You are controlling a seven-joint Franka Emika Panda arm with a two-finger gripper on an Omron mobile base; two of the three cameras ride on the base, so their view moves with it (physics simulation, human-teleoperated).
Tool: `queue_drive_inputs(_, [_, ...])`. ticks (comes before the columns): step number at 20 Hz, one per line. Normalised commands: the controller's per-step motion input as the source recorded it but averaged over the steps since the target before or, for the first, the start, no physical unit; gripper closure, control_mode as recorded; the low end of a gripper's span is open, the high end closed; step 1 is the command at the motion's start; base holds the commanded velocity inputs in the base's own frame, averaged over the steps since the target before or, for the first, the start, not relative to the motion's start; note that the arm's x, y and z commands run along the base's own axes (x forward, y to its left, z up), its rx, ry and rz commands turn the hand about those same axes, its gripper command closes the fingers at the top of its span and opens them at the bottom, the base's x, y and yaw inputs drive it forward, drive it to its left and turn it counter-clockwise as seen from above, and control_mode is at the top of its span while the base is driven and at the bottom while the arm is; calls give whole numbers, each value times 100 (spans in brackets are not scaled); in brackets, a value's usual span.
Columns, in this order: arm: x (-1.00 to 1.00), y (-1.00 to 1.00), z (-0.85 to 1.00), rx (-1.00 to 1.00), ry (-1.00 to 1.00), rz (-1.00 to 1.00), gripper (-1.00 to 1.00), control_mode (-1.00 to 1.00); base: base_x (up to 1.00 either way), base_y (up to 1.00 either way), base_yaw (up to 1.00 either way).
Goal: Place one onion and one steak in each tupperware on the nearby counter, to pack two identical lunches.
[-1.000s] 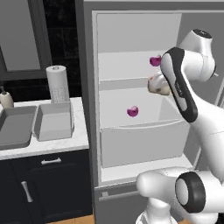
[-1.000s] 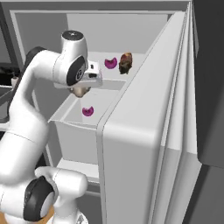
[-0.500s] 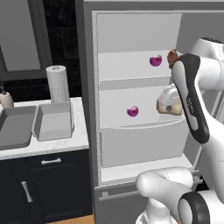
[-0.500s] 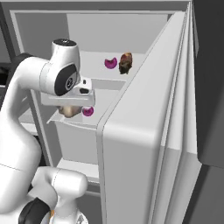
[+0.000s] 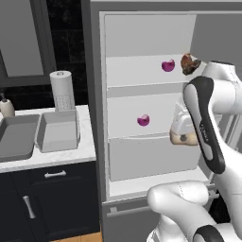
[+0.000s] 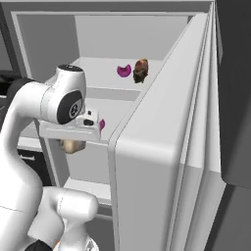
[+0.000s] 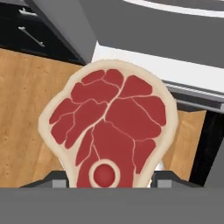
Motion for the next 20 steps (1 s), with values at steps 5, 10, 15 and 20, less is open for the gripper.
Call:
queue_drive_inputs(5, [0, 0, 0, 0, 0, 0, 100, 100, -48, 19, 0])
queue_drive_inputs(10, [0, 0, 0, 0, 0, 0, 100, 100, -34, 93, 0])
queue_drive_inputs(15, [0, 0, 0, 0, 0, 0, 100, 100, -8, 100, -2])
queue_drive_inputs(20, [0, 0, 0, 0, 0, 0, 100, 100, 13, 100, -14])
